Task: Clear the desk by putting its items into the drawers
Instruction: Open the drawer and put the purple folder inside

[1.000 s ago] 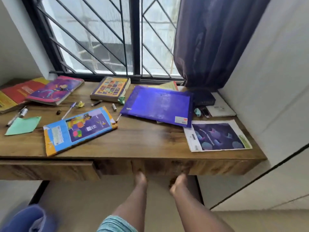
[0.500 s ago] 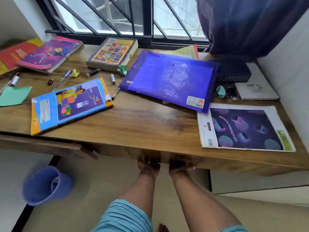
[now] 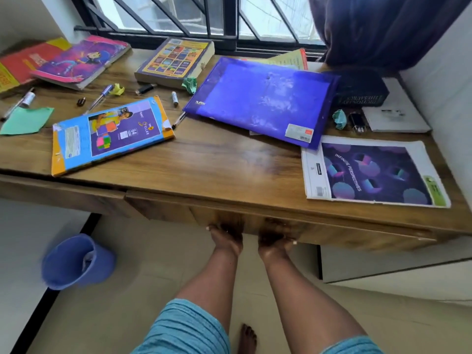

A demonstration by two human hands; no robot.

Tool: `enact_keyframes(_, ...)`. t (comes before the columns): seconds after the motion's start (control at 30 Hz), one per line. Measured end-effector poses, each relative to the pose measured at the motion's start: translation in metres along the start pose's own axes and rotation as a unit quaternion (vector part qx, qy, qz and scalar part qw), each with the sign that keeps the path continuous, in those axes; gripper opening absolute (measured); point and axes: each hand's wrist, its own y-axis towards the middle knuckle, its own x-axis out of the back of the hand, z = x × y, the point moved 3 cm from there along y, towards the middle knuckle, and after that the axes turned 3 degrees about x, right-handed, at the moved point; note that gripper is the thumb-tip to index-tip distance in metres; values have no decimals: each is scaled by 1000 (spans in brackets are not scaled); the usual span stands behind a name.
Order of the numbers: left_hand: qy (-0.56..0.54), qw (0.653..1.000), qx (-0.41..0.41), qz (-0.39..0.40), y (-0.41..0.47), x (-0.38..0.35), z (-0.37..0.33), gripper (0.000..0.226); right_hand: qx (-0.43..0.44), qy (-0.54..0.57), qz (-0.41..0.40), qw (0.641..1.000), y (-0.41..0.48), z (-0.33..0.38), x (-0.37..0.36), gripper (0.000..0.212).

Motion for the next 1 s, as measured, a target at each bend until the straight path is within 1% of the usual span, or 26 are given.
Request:
enact_keyframes(0.1,50,999,-3,-17,-19,21,1,58,53,-15,-23,998,-16,-7,19,62)
enact_keyframes(0.17,83,996,5,-38,-32,36,-1,62,59,-14,-30,998,-30,-11,32,60)
enact_keyframes(0.23,87,996,1,-31,-47,51,-2,69,61,-9,-36,997,-51,-11,44,58)
enact_keyframes(0.3,60,997,-28,-41,-67,62,-4,75,66,-25,-55,996,-73,-12,53,57)
enact_keyframes(0.33,52,995,-56,-59,-79,68,-6,76,75,-30,-58,995,-88,-13,57,57)
enact_keyframes(0.37,49,989,-94,-101,-94,73,-11,76,79,-36,-75,993,-102,-16,60,56)
enact_keyframes(0.4,64,976,-138,-157,-109,76,-16,78,85,-53,-112,989,-118,-17,63,55)
enact_keyframes(0.43,108,957,-182,-198,-123,76,-23,79,94,-82,-166,978,-131,-17,66,54)
enact_keyframes(0.5,230,896,-281,-255,-148,70,-36,75,141,-149,-256,945,-158,-11,65,55)
enact_keyframes(0.53,293,854,-337,-267,-157,65,-39,72,176,-195,-275,925,-170,-7,62,58)
enact_keyframes(0.57,365,802,-395,-260,-168,60,-41,72,228,-244,-283,899,-179,-2,58,59)
enact_keyframes(0.6,451,734,-449,-237,-175,57,-40,72,287,-302,-273,867,-190,3,57,61)
enact_keyframes(0.63,544,652,-487,-204,-181,55,-35,71,355,-372,-254,819,-196,7,56,62)
enact_keyframes(0.67,628,574,-499,-164,-182,54,-26,65,428,-447,-222,754,-202,11,56,65)
enact_keyframes(0.7,697,512,-486,-126,-184,54,-19,55,498,-520,-181,670,-204,14,56,66)
enact_keyframes(0.73,745,472,-461,-96,-184,57,-14,44,554,-589,-138,573,-205,14,56,64)
enact_keyframes(0.77,777,443,-441,-76,-186,59,-11,39,577,-657,-98,475,-205,14,53,59)
enact_keyframes(0.8,798,416,-430,-68,-189,60,-11,42,561,-721,-55,402,-202,11,49,52)
enact_keyframes(0.83,813,389,-429,-62,-193,61,-13,46,524,-773,-19,356,-199,7,48,45)
enact_keyframes(0.87,824,363,-432,-55,-196,61,-15,49,489,-807,3,332,-198,3,48,42)
enact_keyframes(0.9,834,342,-429,-48,-199,62,-19,51,466,-826,10,317,-201,2,48,45)
enact_keyframes(0.93,843,330,-422,-46,-200,64,-22,52,462,-832,4,306,-206,1,48,47)
enact_keyframes(1.0,853,320,-411,-38,-205,72,-25,52,467,-837,-5,286,-216,2,49,50)
